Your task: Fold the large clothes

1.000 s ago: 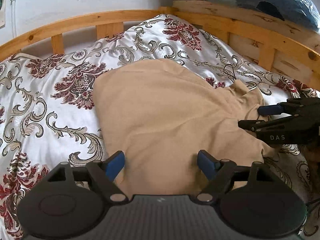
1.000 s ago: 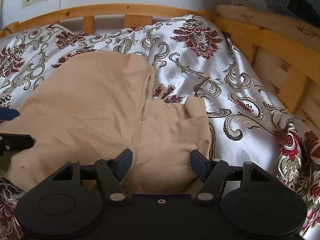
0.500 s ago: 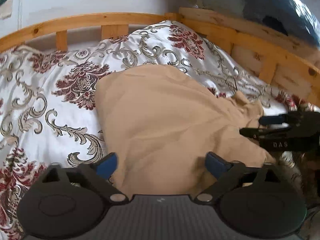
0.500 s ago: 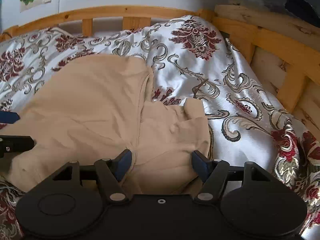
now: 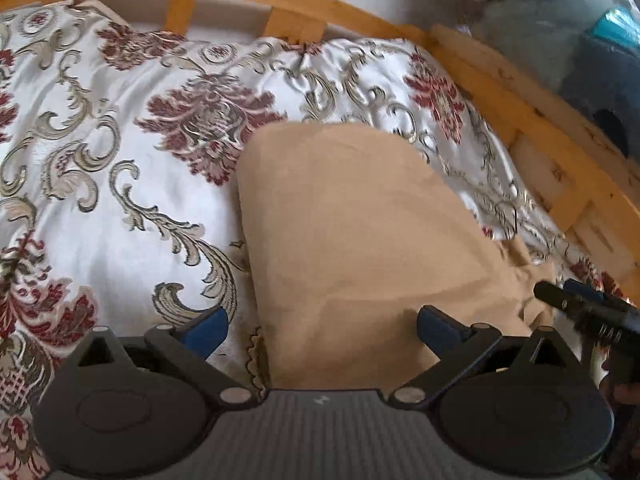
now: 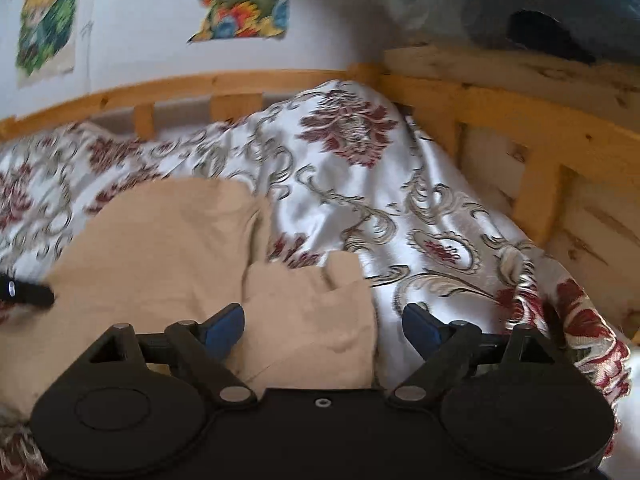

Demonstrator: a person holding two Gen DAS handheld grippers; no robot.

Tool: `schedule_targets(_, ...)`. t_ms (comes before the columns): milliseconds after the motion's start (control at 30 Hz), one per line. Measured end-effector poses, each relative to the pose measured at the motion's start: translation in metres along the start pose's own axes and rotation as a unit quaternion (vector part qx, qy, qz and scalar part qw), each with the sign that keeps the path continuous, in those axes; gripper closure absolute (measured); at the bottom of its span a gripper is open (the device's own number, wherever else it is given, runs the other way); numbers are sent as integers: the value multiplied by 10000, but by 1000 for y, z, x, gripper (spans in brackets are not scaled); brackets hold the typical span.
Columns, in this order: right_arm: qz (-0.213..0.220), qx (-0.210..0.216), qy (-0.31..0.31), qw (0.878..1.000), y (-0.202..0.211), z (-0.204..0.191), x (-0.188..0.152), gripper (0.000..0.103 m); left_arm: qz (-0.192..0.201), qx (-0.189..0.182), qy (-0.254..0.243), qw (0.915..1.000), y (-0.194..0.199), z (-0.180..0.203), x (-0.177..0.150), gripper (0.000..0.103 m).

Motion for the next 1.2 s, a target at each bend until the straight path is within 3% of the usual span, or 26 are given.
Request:
schedule_targets(100, -118, 169, -577, 9981, -7, 10, -4, 15, 19, -31, -219, 9998, -3, 6, -1, 1)
schedule_targets(333, -164, 656, -1603, 9848, -13, 3, -3, 2, -3, -106, -513, 9986, -6, 12, -1, 1)
schedule_targets(567, -479, 658, -1216, 9892, -18, -10, -15, 1, -56, -148, -504, 9986, -8, 11, -2, 1)
schedule_targets(700, -532, 706, -1292, 9877, -19, -13, -19, 1, -92, -207, -464, 9987, -10, 8, -2, 0)
schedule_targets(900, -581, 812, -1252, 9871, -24, -16, -25, 1, -338, -578, 223, 9975, -25, -10, -3, 0)
schedule_targets(1033, -551, 817, -909, 9910, -33, -21, -30, 1, -431, -561, 623, 9955, -39, -25, -4, 0)
schedule_targets(1133, -596, 947, -1114, 9875, -32, -23, -30, 1, -521, -640, 468, 9955, -42, -20, -4, 1)
schedule_targets(1200, -667, 992, -1239, 9851, -31, -24, -30, 6, -623, -779, 373, 9943, -45, -13, -5, 2)
Point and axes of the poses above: each gripper's, at about its wrist camera, not at the fingertips, and y roughly against the way its jaws point, z to its right, x to its top, the point moved 10 cm from there along -y, roughly the way its jaws point, and after that the axes turned 14 degrees about z, right-handed, at the moved point
